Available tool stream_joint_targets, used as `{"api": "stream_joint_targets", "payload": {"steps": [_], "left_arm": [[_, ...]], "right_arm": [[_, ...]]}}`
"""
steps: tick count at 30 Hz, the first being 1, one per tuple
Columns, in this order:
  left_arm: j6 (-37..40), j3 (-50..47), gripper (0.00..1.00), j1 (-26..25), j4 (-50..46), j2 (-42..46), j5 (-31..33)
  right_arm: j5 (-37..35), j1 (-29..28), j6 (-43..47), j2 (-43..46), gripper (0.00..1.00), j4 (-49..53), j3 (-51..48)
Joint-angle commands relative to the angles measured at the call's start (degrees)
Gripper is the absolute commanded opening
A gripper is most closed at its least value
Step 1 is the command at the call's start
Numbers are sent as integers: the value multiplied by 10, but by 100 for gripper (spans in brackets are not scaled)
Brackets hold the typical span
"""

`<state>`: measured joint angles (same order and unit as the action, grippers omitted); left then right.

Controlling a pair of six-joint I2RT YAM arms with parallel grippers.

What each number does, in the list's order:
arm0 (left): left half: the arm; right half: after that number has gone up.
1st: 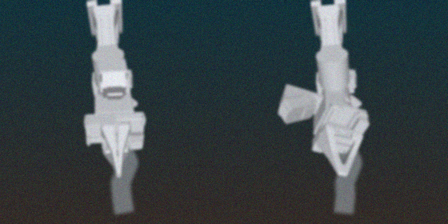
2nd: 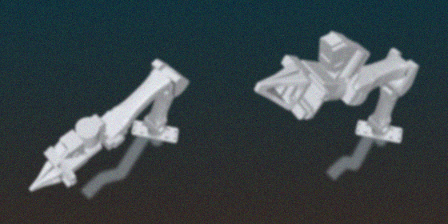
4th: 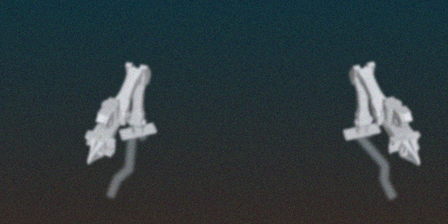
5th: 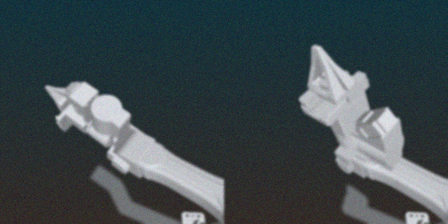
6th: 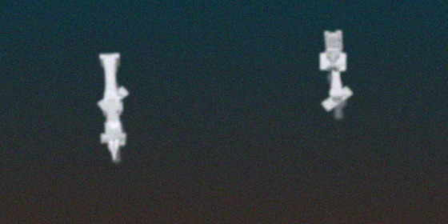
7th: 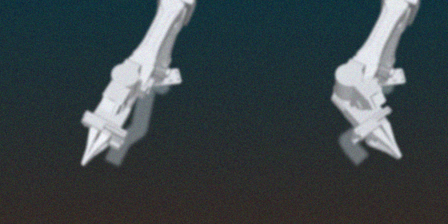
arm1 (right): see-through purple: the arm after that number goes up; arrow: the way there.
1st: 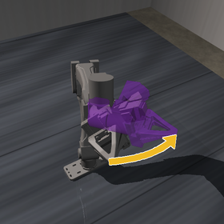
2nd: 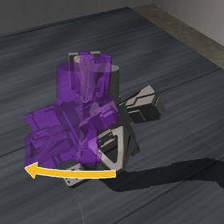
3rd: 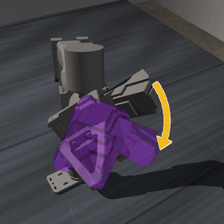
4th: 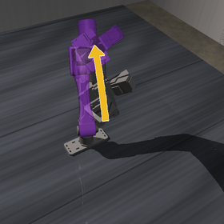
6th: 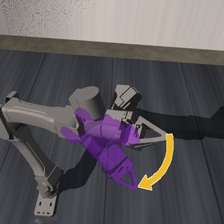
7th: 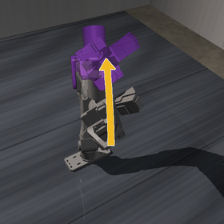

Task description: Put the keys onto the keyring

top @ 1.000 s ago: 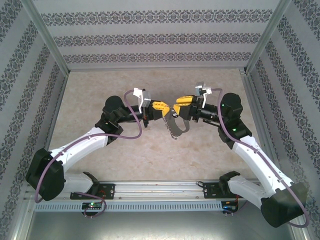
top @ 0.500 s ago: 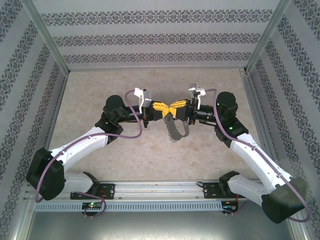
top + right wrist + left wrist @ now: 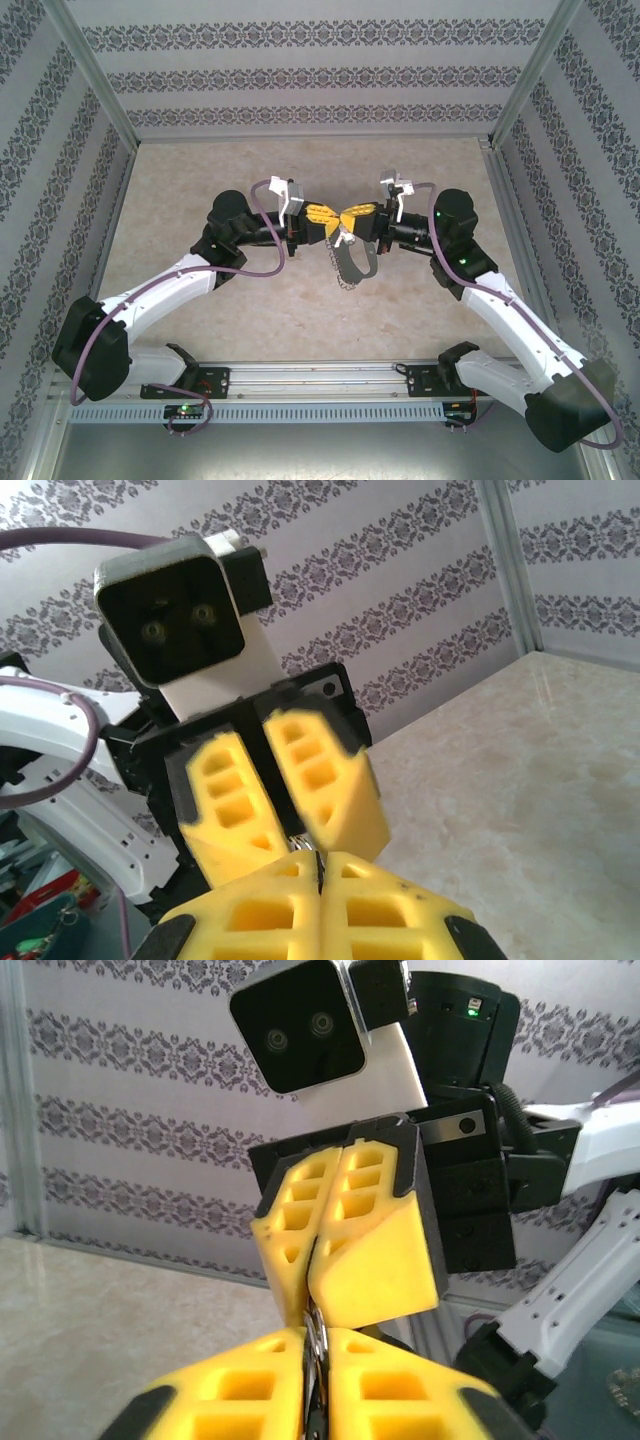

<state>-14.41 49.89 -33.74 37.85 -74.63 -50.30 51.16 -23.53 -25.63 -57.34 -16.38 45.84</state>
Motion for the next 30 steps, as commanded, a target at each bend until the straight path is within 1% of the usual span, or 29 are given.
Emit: {"api": "stream_joint_targets", "payload": {"steps": [1, 4, 6, 8, 10, 13, 16, 20, 25, 30], "left_arm": [[-19, 6, 24, 4, 39, 18, 34], [-23, 0, 36, 4, 40, 25, 59], [-28, -10, 42, 4, 42, 33, 92], [-46, -16, 46, 4, 42, 42, 119], [-62, -14, 47, 4, 30, 45, 133], [-96, 4, 48, 4, -22, 41, 147], [-123, 16, 48, 4, -51, 25, 132], [-128, 6, 47, 3, -70, 13, 136], [-145, -12, 48, 4, -40, -2, 134], [-159, -11, 47, 4, -22, -27, 126]], "right_arm": [[-31, -5, -10, 15, 0, -30, -22], [-58, -7, -15, 20, 0, -44, -36], [-81, -7, -17, 25, 0, -51, -46], [-106, -9, -19, 30, 0, -54, -52], [-138, -15, -22, 35, 0, -61, -61], [-189, -32, -13, 39, 0, -59, -68], [-221, -46, -6, 37, 0, -59, -69], [-234, -50, -7, 27, 0, -57, -63], [-237, -55, -5, 19, 0, -47, -55], [-237, -57, -6, 20, 0, -46, -57]]}}
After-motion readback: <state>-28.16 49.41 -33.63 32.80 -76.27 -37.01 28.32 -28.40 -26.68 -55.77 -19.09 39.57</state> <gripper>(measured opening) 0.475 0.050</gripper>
